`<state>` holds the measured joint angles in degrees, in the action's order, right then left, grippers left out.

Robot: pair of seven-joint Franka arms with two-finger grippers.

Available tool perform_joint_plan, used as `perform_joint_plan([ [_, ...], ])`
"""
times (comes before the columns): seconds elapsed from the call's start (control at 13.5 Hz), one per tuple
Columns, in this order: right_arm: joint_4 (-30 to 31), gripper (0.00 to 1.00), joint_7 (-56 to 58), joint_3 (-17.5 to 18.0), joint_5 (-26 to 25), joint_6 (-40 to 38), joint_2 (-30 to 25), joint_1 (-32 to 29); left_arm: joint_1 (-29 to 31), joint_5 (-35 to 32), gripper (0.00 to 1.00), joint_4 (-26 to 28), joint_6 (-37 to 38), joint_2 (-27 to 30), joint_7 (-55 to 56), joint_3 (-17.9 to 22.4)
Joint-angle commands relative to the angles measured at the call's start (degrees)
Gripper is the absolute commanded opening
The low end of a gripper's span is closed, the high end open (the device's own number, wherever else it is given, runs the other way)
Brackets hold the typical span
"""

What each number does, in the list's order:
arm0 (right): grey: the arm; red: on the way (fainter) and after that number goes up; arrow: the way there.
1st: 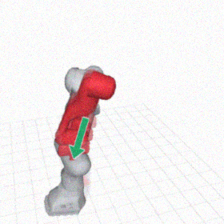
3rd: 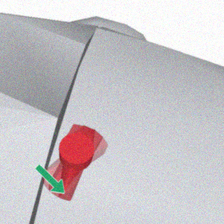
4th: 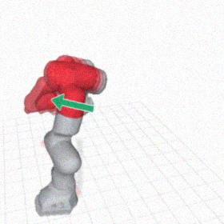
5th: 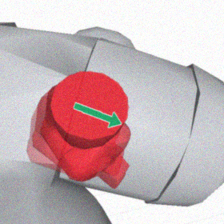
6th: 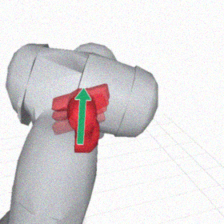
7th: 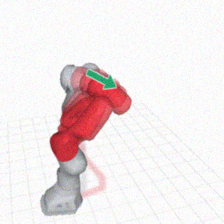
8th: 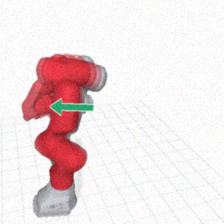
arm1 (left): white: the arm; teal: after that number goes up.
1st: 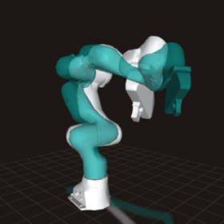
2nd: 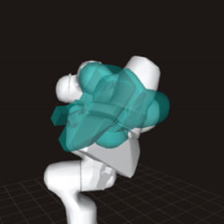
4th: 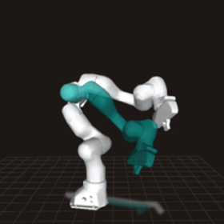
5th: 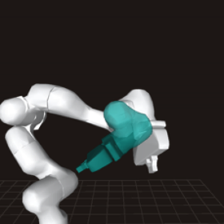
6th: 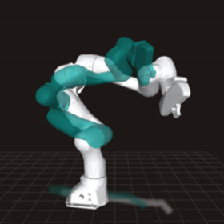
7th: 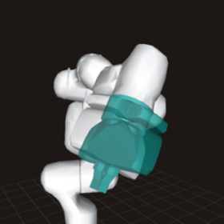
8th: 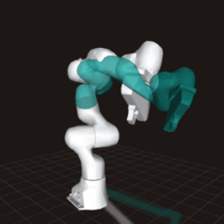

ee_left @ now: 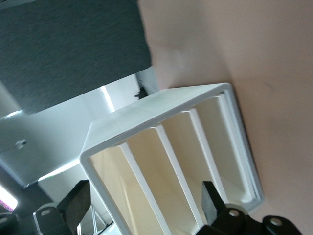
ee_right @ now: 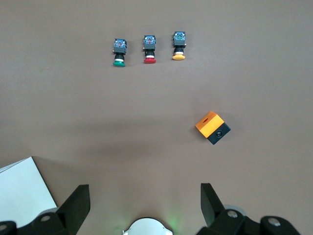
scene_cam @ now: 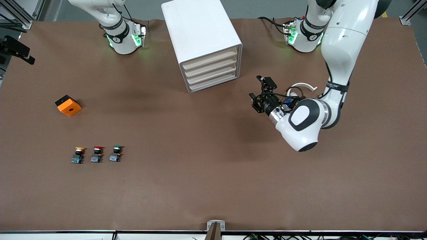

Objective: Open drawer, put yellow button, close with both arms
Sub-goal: 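Reach the left gripper to the lowest drawer front and grasp it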

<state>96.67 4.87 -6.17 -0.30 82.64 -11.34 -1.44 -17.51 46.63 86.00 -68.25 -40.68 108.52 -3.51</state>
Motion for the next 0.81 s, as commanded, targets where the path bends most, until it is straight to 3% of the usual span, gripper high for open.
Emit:
perform_joint_plan([
  [0.0,-0.6,1.00,0.5,0.5,-0.1,-0.4,0.1,-0.8,-1.5,4.2,1.00,1.0,1.7,-0.5,4.8,0.3],
  [0.15,-0.6,1.00,0.5,0.5,-0.1,-0.4,0.1,-0.9,-3.6,6.7,0.96,1.0,2.9,-0.8,7.0,0.3],
  [0.44,-0.6,1.00,0.5,0.5,0.1,-0.3,0.1,-1.0,-6.9,9.4,0.72,1.0,3.2,-1.8,9.0,0.3],
  [0.59,-1.2,1.00,0.5,0.5,-0.5,-0.3,1.0,-1.1,-8.9,10.1,0.72,1.2,3.0,-2.1,11.5,0.3],
  [0.74,-1.4,1.00,-0.2,0.5,-0.9,-0.6,6.0,-1.4,-10.4,10.1,0.68,1.5,2.9,-2.3,11.5,0.3],
])
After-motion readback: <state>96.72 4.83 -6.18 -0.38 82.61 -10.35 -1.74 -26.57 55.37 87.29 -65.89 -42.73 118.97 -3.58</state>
